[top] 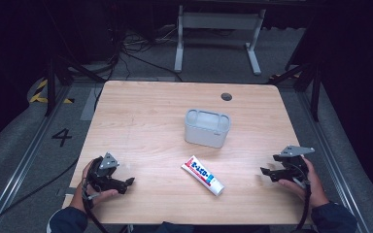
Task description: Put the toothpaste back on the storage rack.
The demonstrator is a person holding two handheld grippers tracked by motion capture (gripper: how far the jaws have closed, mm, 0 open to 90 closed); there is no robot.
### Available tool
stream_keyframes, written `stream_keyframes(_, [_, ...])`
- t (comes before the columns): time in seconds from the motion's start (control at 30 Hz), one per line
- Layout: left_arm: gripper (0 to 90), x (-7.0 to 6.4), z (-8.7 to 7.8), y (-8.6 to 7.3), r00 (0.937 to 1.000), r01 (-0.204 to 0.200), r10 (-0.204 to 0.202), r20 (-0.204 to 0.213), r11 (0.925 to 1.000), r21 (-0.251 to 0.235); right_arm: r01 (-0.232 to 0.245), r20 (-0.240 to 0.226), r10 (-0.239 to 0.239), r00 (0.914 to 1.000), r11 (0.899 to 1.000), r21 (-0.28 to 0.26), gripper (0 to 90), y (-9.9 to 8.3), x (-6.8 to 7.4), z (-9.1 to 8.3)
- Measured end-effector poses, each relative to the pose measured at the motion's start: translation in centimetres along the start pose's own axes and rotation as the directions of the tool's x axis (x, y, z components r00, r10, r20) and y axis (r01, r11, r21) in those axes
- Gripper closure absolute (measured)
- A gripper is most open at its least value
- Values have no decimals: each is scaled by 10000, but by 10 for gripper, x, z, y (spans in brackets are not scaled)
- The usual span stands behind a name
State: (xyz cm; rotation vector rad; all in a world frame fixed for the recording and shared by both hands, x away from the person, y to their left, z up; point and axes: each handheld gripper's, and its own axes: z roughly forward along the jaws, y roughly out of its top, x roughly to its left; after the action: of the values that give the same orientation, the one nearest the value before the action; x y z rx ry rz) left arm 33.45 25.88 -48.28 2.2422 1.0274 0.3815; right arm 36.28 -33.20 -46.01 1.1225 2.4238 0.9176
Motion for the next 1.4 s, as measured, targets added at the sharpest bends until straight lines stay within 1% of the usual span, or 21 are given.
stream_keyframes(0.03, [6,0,0,0,10000,-17,17,-10,10000,-20,64,-207,-64,9998,10000,16,248,4,4,0])
stream_keyframes(0.13, [6,0,0,0,10000,25,-25,-69,10000,-39,356,-397,-350,9986,9993,137,254,16,17,0])
stream_keyframes(0.23, [6,-1,0,0,9999,63,-63,-83,10000,-35,458,-666,-443,9968,9987,204,258,27,28,0])
stream_keyframes(0.43, [6,-1,0,0,9999,112,-112,-67,9999,-16,1013,-1180,-976,9882,9945,254,265,50,54,1])
stream_keyframes(0.47, [6,-1,0,0,9999,112,-112,-67,9999,-16,1013,-1180,-976,9882,9945,254,265,50,54,1])
stream_keyframes(0.5, [6,-1,0,0,9999,104,-104,-81,9999,-24,1086,-1247,-1045,9867,9937,267,265,54,58,1])
stream_keyframes(0.57, [6,-1,0,0,9999,122,-122,-75,9999,-17,1269,-1406,-1222,9825,9916,253,270,61,65,2])
stream_keyframes(0.6, [6,-1,0,0,9999,121,-121,-74,9999,-16,1406,-1599,-1348,9779,9897,258,271,68,73,4])
stream_keyframes(0.63, [6,-1,0,0,9999,121,-121,-74,9999,-16,1406,-1599,-1348,9779,9897,258,271,68,73,4])
stream_keyframes(0.77, [6,-1,0,0,9999,117,-117,-77,9999,-15,1875,-1831,-1769,9671,9814,423,272,82,89,11])
stream_keyframes(0.97, [6,-1,0,0,9999,122,-122,-74,9999,-15,2317,-2099,-2153,9537,9711,570,277,98,108,26])
stream_keyframes(1.0, [6,-1,0,0,9999,95,-95,-86,10000,-28,2465,-2231,-2275,9479,9672,612,277,102,115,31])
stream_keyframes(1.03, [6,-1,0,0,9999,120,-120,-75,9999,-13,2465,-2231,-2275,9479,9672,612,277,102,115,31])
stream_keyframes(1.07, [6,-1,0,0,9999,121,-121,-77,9999,-16,2555,-2274,-2352,9450,9647,641,277,104,118,32])
stream_keyframes(1.1, [6,-1,0,0,9999,117,-118,-75,9999,-17,2663,-2469,-2437,9379,9619,624,275,107,123,35])
stream_keyframes(1.13, [6,-1,0,0,9999,123,-123,-78,9999,-18,2738,-2606,-2491,9328,9597,628,272,109,126,37])
stream_keyframes(1.2, [6,-1,0,-1,9998,158,-159,-79,9999,-25,2883,-2626,-2616,9288,9551,681,272,113,131,42])
stream_keyframes(1.23, [6,-1,0,0,9999,110,-110,-76,9999,-17,2894,-2599,-2621,9294,9545,723,272,115,133,43])
stream_keyframes(1.27, [6,-1,0,0,9999,114,-114,-76,9999,-17,2986,-2676,-2688,9253,9513,768,272,118,135,46])
stream_keyframes(1.33, [6,-1,0,0,9999,111,-111,-77,9999,-18,3045,-2678,-2719,9243,9484,881,272,122,139,51])
stream_keyframes(1.4, [6,-1,0,0,9999,110,-110,-75,9999,-16,3163,-2774,-2756,9204,9418,1137,272,125,142,57])
